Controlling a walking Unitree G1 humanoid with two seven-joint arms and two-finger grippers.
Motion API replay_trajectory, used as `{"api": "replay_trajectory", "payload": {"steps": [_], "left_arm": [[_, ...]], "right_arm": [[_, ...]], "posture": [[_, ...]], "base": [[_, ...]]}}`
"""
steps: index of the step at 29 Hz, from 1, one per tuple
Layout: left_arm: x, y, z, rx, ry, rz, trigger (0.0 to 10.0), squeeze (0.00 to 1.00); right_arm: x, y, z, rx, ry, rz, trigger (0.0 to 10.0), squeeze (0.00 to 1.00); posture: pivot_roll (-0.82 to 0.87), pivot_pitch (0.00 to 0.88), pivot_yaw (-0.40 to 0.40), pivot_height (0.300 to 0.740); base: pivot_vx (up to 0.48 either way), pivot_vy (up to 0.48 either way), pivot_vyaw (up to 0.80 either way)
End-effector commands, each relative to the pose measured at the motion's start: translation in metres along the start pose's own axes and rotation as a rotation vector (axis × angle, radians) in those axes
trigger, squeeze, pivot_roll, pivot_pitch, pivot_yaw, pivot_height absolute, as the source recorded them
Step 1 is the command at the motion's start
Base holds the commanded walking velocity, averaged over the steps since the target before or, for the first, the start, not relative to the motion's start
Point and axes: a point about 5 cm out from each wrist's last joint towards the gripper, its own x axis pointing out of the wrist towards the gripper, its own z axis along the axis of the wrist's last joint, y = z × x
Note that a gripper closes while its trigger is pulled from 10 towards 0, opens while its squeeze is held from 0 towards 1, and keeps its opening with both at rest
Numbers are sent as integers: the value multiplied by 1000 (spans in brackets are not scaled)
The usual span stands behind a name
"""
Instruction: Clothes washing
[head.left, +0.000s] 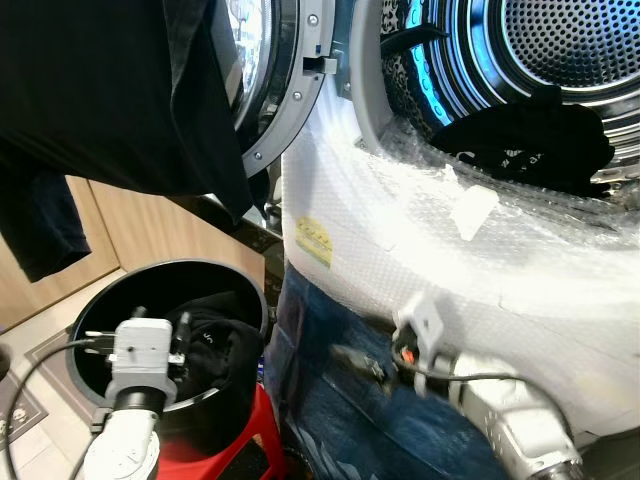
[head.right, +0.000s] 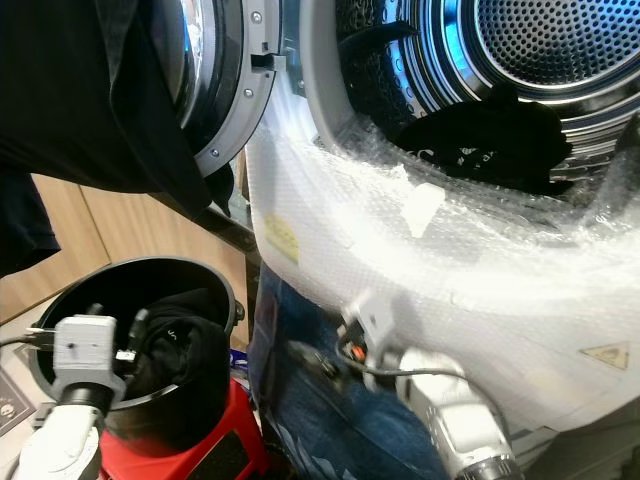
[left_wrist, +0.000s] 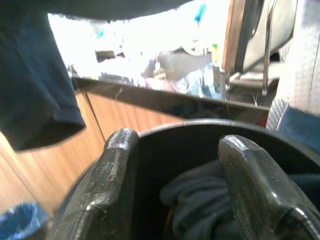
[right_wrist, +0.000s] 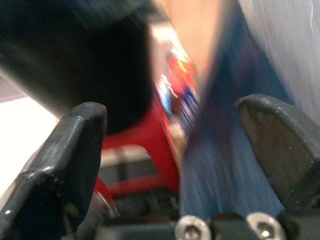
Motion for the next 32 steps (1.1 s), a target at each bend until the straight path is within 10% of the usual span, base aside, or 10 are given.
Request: {"api": "replay_trajectory", "payload": {"steps": [1, 5, 8, 9, 12, 13, 15, 16, 17, 32], "left_arm": [[0, -2, 8, -19, -10, -45, 10000, 0], [2, -8, 8, 2, 30, -204, 10000, 102], [2, -7, 4, -16, 78, -222, 10000, 176], [10, -3, 3, 5, 72, -218, 10000, 0], [19, -7, 3, 17, 58, -267, 10000, 0], [22, -16, -1, -8, 74, -333, 10000, 0], [22, -19, -2, -37, 81, -351, 10000, 106], [21, -24, -1, -75, 79, -369, 10000, 878], [21, -26, -1, -77, 80, -380, 10000, 1000], [36, -43, -17, -65, 142, -595, 10000, 1000]], "right_arm": [[1, -9, -17, -31, 81, -105, 10000, 1000], [-10, -32, -67, -59, 406, -543, 10000, 1000], [-9, -25, -85, -160, 478, -558, 10000, 1000], [-9, -13, -103, -107, 509, -560, 10000, 1000], [-11, 2, -124, -62, 574, -549, 10000, 1000], [-15, 14, -142, -65, 654, -544, 10000, 0], [-17, 17, -146, -54, 666, -555, 10000, 0], [-19, 20, -152, 15, 667, -596, 10000, 0], [-21, 21, -154, 38, 671, -610, 10000, 0], [-42, 41, -189, 38, 832, -553, 10000, 0]], "posture": [[337, 11, -93, 740], [344, 6, -88, 740], [348, 3, -85, 740], [360, 0, -83, 740], [379, 0, -82, 740], [367, 0, -73, 740], [367, 0, -73, 740], [368, 0, -74, 740], [368, 0, -74, 740], [346, 0, -75, 740]], "base": [[0, 0, 0], [0, 0, 0], [0, 0, 0], [0, 0, 0], [0, 0, 0], [0, 0, 0], [0, 0, 0], [0, 0, 0], [0, 0, 0], [0, 0, 0]]}}
